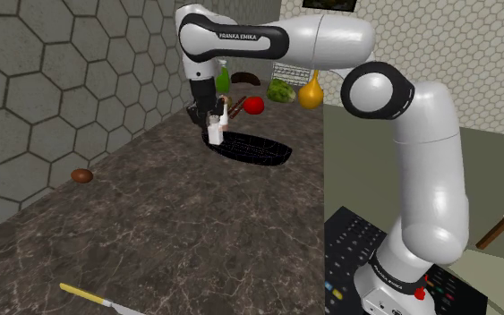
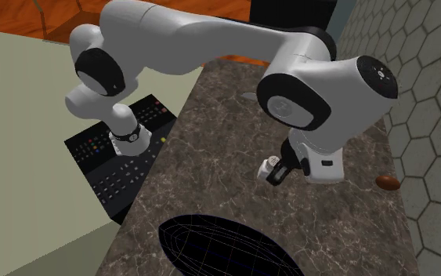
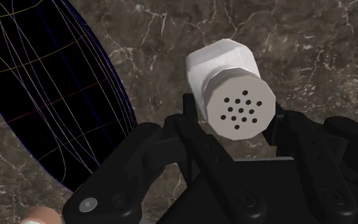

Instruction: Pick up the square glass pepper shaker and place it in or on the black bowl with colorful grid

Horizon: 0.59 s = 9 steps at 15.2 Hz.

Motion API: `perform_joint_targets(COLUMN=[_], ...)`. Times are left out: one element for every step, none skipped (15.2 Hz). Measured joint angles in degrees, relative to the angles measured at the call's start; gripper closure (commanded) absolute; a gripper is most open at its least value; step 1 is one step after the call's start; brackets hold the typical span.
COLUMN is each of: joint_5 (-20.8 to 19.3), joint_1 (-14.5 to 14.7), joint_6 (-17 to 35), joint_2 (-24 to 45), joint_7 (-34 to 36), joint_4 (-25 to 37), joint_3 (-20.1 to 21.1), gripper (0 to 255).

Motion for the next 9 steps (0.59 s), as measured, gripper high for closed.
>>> perform_joint_targets(joint_5=[-0.13, -0.28, -0.31, -0.22, -0.32, -0.45, -0.72, -0.93, -1.15], joint_1=[-0.8, -1.55, -2.26, -3.17, -3.82, -4.64, -5.27, -5.66, -6.38], joint_6=[-0.11, -0.51, -0.35, 0.35, -0.02, -0.55, -1.2, -1.6, -2.5], joint_2=[0.32, 0.71, 0.61, -0.11, 0.26, 0.68, 1.8, 2.7, 3.63], joint_7=[-1.17, -2.36, -3.26, -4.18, -5.21, -6.47, -7.71, -8.52, -9.84], joint_4=[0.46, 1.29, 1.05, -0.34, 0.47, 1.48, 3.35, 4.66, 6.56], joint_3=[-0.35, -0.69, -0.92, -1.12, -1.41, -1.77, -2.17, -2.45, -2.82], gripper=[255, 255, 255, 255, 255, 255, 255, 255, 255])
